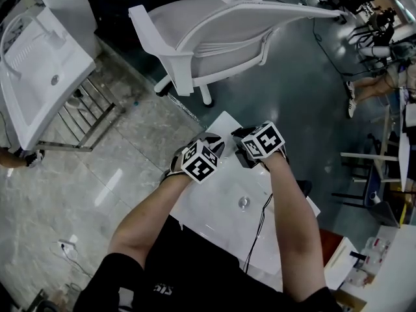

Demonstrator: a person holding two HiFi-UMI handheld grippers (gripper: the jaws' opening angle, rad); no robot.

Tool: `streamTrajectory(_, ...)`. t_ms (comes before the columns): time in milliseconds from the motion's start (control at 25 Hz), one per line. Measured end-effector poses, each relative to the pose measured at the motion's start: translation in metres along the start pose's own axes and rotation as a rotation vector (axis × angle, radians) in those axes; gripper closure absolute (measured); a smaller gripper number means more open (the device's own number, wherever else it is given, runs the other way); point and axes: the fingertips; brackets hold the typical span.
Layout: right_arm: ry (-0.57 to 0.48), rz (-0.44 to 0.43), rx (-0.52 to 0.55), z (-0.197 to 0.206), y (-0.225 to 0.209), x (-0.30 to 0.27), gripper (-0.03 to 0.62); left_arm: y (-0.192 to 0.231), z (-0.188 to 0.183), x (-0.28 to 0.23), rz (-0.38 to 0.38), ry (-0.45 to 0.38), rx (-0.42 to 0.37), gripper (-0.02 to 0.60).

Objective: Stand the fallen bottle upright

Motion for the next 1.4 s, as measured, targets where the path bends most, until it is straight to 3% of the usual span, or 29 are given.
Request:
streamTrajectory(280, -0.075, -0.05, 0.027, 0.005, 0.008, 0.005, 0.49, 0.004, -0.008, -0.03, -0.129, 0.133, -0.24, 0.528)
streamTrajectory(520, -0.156, -0.07, 0.033, 0.004, 0.012, 0.018, 0.5, 0.001, -0.015, -0.041, -0.202, 0.148, -0.383, 0.528)
streamTrajectory(600, -0.215, -0.076, -0.006, 0.002, 0.009, 0.028, 0.583, -0.001, -0.017, -0.041, -0.198, 0.134, -0.385, 0.528)
streamTrajectory(800, -0.179, -0.07, -0.045, 0.016, 0.007, 0.026, 0.58, -0.006, -0.022, -0.041, -0.175, 0.113, -0.337, 0.54)
streamTrajectory(960, -0.171, -0.117, -0.194, 0.023, -0.003, 0.021, 0.536, -0.009, -0.012, -0.044, -0.156, 0.158, -0.35, 0.54)
streamTrajectory(1080, -0.149, -0.178, -0.251, 0.018, -0.002, 0.022, 0.501, -0.013, -0.007, -0.036, -0.129, 0.155, -0.318, 0.54)
streamTrajectory(1160, -0.12, -0.202, -0.263, 0.016, 0.0, 0.02, 0.467, -0.015, -0.004, -0.034, -0.127, 0.154, -0.308, 0.54)
streamTrajectory(1400, 0.019, -0.163, -0.231, 0.01, 0.004, -0.002, 0.475, -0.009, -0.006, -0.04, -0.147, 0.173, -0.328, 0.54)
Point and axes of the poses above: the fingertips, and each gripper's own axes: x backward along the fingers, y to its left, z out of its underside, and after that the axes turned 8 degrees about y, right-handed
